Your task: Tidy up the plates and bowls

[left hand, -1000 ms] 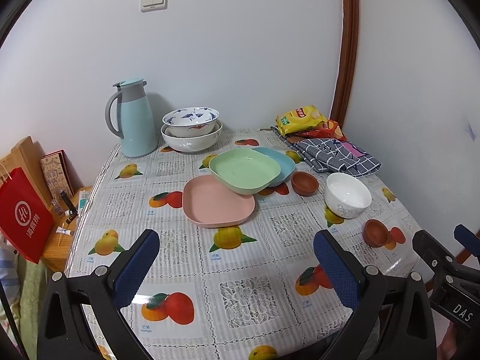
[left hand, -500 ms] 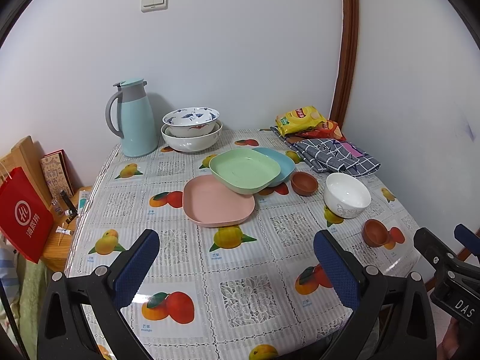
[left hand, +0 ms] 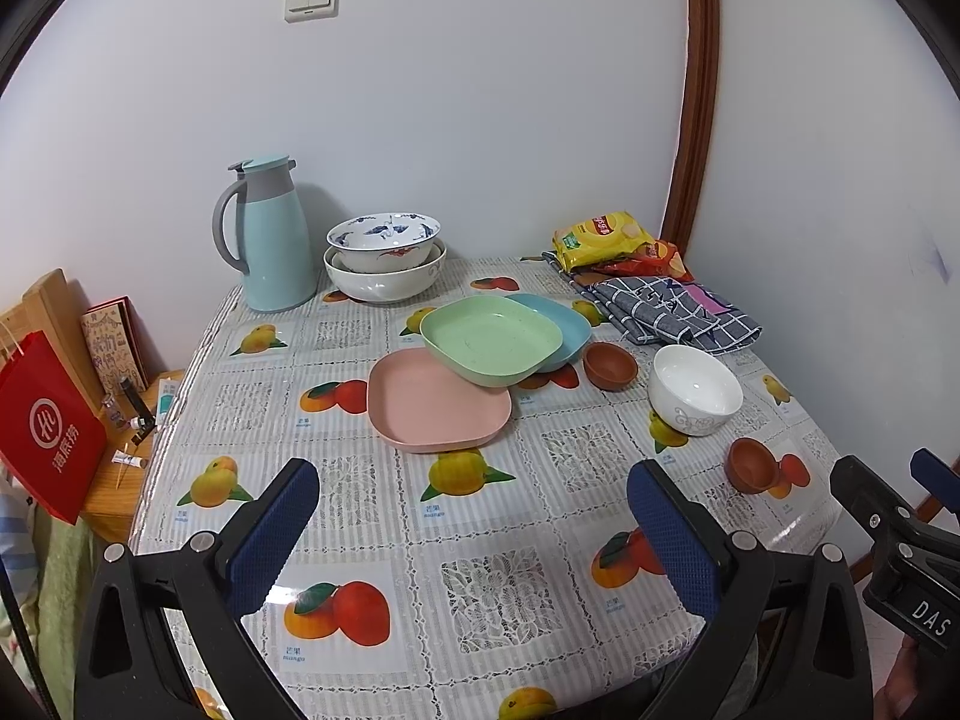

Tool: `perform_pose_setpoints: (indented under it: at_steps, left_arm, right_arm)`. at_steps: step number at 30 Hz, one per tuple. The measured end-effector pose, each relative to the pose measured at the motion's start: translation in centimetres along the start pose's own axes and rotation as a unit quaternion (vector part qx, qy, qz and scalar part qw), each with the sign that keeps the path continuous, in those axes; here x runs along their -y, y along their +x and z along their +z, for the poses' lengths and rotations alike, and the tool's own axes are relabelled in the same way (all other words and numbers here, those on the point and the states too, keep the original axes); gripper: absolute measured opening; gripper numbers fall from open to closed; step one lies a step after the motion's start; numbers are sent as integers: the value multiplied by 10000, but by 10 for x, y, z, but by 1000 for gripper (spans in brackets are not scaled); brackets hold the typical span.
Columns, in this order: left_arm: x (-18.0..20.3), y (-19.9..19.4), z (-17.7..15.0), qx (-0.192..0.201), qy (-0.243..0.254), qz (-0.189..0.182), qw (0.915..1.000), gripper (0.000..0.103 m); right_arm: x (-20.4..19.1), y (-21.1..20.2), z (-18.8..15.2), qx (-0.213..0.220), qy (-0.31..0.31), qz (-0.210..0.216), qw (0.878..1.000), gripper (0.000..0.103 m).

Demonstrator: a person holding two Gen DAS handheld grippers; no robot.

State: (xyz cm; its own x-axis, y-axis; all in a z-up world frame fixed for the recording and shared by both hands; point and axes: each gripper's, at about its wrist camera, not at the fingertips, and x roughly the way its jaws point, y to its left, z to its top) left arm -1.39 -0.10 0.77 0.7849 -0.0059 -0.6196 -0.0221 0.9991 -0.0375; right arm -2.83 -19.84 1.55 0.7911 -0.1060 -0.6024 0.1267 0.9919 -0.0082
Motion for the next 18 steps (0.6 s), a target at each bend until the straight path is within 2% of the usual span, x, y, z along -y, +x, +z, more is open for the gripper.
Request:
perform_pose_setpoints:
  at_steps: [18]
  left_arm:
    - [0, 1, 0, 3, -25, -57, 10000, 103]
  right_arm:
    - [0, -5, 0, 84, 13, 4, 10000, 103]
